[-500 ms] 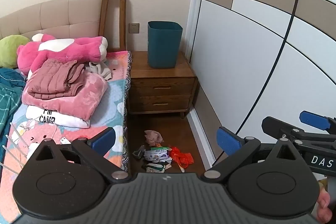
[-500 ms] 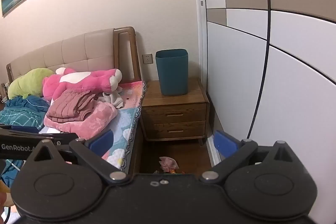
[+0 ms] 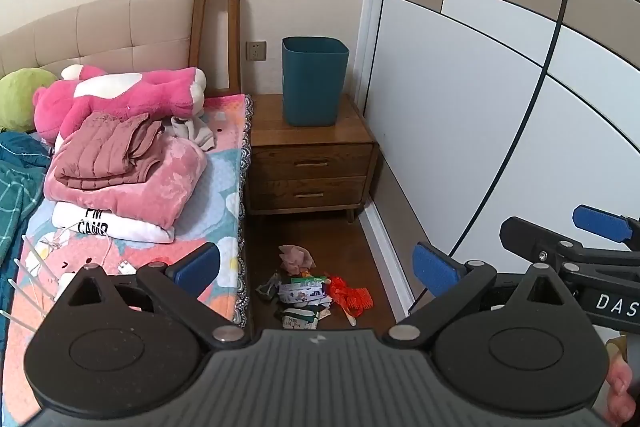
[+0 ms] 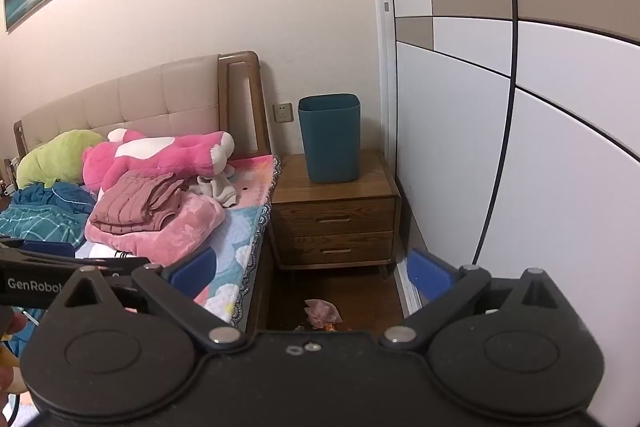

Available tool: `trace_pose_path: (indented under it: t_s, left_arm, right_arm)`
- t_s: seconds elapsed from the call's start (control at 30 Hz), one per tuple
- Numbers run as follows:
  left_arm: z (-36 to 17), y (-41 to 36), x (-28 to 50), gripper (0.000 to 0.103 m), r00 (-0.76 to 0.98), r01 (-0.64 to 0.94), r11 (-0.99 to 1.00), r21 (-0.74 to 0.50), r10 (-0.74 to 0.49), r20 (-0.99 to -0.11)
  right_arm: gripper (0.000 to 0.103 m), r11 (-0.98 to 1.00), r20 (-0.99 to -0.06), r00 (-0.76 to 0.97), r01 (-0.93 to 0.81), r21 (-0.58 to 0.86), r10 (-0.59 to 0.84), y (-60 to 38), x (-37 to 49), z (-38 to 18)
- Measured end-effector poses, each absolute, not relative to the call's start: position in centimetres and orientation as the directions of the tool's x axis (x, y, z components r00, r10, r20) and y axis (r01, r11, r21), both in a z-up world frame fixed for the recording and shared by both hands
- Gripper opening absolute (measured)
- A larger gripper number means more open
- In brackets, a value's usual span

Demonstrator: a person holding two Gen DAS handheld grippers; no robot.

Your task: Collect trash

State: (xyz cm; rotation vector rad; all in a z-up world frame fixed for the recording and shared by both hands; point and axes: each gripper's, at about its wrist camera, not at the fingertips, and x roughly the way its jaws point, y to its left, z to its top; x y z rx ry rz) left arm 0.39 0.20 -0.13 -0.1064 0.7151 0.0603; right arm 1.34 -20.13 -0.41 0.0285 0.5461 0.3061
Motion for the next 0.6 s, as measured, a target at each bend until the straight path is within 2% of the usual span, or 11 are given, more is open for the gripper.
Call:
trace_pose_path:
  t_s: [0.6]
  left_arm:
    - [-0.04, -0.23, 0.32, 0.103, 0.750, -0.093, 0.993, -0.070, 0.024, -0.661]
  right_arm:
    - [0.101, 0.952, -0.508, 0.807, -0.287, 0.109, 0.302, -19.87, 1.22, -0.41]
